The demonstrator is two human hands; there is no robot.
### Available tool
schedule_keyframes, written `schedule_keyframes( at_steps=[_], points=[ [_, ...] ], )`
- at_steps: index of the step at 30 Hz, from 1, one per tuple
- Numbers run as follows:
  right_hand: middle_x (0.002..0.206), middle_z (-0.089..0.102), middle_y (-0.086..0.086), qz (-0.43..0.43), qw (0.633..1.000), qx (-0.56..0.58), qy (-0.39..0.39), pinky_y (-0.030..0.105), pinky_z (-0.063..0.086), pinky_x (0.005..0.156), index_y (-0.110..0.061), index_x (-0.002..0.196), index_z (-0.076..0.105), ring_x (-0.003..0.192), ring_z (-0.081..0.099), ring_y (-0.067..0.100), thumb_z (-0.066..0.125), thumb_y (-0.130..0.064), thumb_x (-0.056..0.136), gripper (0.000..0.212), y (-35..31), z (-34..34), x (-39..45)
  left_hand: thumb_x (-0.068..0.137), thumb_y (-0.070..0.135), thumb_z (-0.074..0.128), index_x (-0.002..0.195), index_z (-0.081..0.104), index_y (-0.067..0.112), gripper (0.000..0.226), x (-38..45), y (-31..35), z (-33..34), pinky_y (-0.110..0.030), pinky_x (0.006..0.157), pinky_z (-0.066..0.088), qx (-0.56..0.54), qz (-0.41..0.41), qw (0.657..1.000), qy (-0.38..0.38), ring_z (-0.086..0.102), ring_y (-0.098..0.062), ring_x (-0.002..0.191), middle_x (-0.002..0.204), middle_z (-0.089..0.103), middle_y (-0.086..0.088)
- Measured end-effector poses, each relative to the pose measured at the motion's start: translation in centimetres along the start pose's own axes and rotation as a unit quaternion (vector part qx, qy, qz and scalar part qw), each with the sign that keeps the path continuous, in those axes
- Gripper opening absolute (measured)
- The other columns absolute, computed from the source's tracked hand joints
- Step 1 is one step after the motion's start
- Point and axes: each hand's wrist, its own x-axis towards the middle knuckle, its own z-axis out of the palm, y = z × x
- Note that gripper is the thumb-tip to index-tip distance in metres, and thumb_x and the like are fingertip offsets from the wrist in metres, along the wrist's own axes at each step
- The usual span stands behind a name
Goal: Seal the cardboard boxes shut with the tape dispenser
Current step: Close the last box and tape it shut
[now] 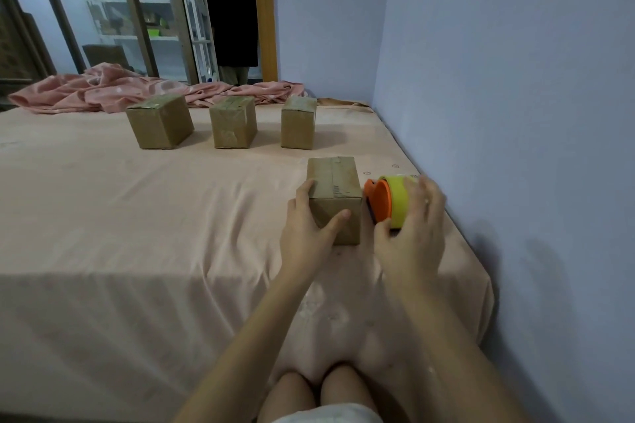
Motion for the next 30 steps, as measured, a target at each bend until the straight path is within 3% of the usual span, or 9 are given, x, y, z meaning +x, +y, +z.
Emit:
schedule_keyframes(
  at_steps=[3, 5, 7, 10, 16, 19, 22, 26, 30],
  points=[
    [0.138, 0.038, 0.013, 0.167, 0.983, 0.023, -0.079, 0.043, 0.048, 0.093, -0.008, 0.137, 0.034, 0.127, 0.039, 0.029, 0.070, -0.007, 0.070, 0.076, 2.8, 0.1, 0.7, 0.079, 0.045, 0.070, 0.143, 0.025, 0.031, 0.080, 0.1, 0.2, 0.6, -0.024, 0.080, 0.041, 0.008, -0.007, 1.000, 0.001, 0.049, -0.012, 0.114, 0.135, 0.044, 0.003],
    [0.131, 0.047, 0.012, 0.233, 0.957, 0.053, -0.163, 0.044, 0.048, 0.092, -0.011, 0.139, 0.033, 0.116, 0.050, 0.029, 0.069, -0.014, 0.074, 0.075, 4.5, 0.4, 0.4, 0.078, 0.043, 0.072, 0.148, 0.017, 0.027, 0.090, 0.2, 0.3, 0.9, -0.023, 0.084, 0.041, -0.011, -0.023, 1.000, 0.003, 0.048, -0.015, 0.122, 0.140, 0.043, 0.002],
    [0.117, 0.057, 0.009, 0.230, 0.949, 0.074, -0.200, 0.045, 0.049, 0.090, -0.015, 0.130, 0.043, 0.105, 0.057, 0.026, 0.069, -0.019, 0.077, 0.060, 5.6, 0.8, -0.4, 0.076, 0.042, 0.074, 0.150, 0.012, 0.023, 0.098, 0.3, 0.3, 1.0, -0.022, 0.086, 0.038, -0.026, -0.051, 0.998, 0.007, 0.047, -0.016, 0.125, 0.143, 0.043, 0.003],
    [0.109, 0.060, 0.004, 0.213, 0.950, 0.056, -0.222, 0.044, 0.050, 0.085, -0.018, 0.122, 0.049, 0.101, 0.057, 0.023, 0.067, -0.024, 0.080, 0.046, 6.3, 1.2, -0.9, 0.075, 0.036, 0.077, 0.141, 0.031, 0.020, 0.083, 0.3, -0.1, 1.1, -0.022, 0.084, 0.041, -0.039, -0.041, 0.998, 0.001, 0.051, -0.012, 0.118, 0.134, 0.049, 0.005],
    [0.090, 0.059, -0.003, 0.185, 0.952, 0.092, -0.224, 0.033, 0.047, 0.071, -0.019, 0.098, 0.057, 0.088, 0.059, 0.023, 0.065, -0.010, 0.081, 0.021, 7.0, 1.5, 0.5, 0.069, 0.028, 0.082, 0.119, 0.040, 0.034, 0.065, 0.4, -0.7, 0.3, -0.028, 0.085, 0.050, -0.070, -0.044, 0.996, -0.029, 0.056, -0.005, 0.103, 0.107, 0.054, 0.025],
    [0.102, 0.065, 0.007, 0.136, 0.947, 0.126, -0.261, 0.034, 0.048, 0.081, -0.011, 0.104, 0.063, 0.097, 0.059, 0.022, 0.070, -0.009, 0.080, 0.026, 6.6, 1.1, 0.7, 0.069, 0.027, 0.083, 0.137, 0.033, 0.020, 0.084, 0.4, -1.3, 0.0, -0.035, 0.096, 0.048, -0.076, -0.063, 0.994, -0.049, 0.051, -0.012, 0.121, 0.132, 0.051, 0.011],
    [0.099, 0.068, 0.006, 0.082, 0.960, 0.159, -0.213, 0.028, 0.049, 0.081, -0.007, 0.103, 0.064, 0.093, 0.062, 0.017, 0.071, -0.009, 0.080, 0.024, 5.4, 0.0, 0.6, 0.070, 0.036, 0.082, 0.151, 0.010, 0.013, 0.110, 0.2, -1.2, -0.7, -0.034, 0.110, 0.033, -0.036, -0.084, 0.996, -0.025, 0.031, -0.017, 0.138, 0.153, 0.027, -0.004],
    [0.083, 0.065, -0.009, 0.085, 0.969, 0.216, -0.085, 0.003, 0.041, 0.065, -0.015, 0.094, 0.063, 0.077, 0.059, -0.009, 0.072, -0.011, 0.079, 0.018, 2.6, -2.3, 1.6, 0.073, 0.043, 0.076, 0.149, 0.019, 0.012, 0.099, -1.6, 0.9, -2.1, -0.026, 0.105, 0.029, 0.088, 0.059, 0.990, 0.090, 0.028, -0.017, 0.138, 0.151, 0.030, -0.005],
    [0.076, 0.065, -0.017, 0.121, 0.942, 0.313, 0.009, 0.010, 0.048, 0.063, -0.030, 0.085, 0.058, 0.075, 0.062, -0.003, 0.071, -0.029, 0.079, 0.014, -1.5, -4.9, 2.9, 0.071, 0.033, 0.081, 0.143, 0.033, 0.005, 0.091, -4.3, 4.4, -0.9, -0.034, 0.104, 0.039, 0.086, 0.203, 0.976, 0.004, 0.039, -0.024, 0.133, 0.144, 0.041, -0.011]
  ],
)
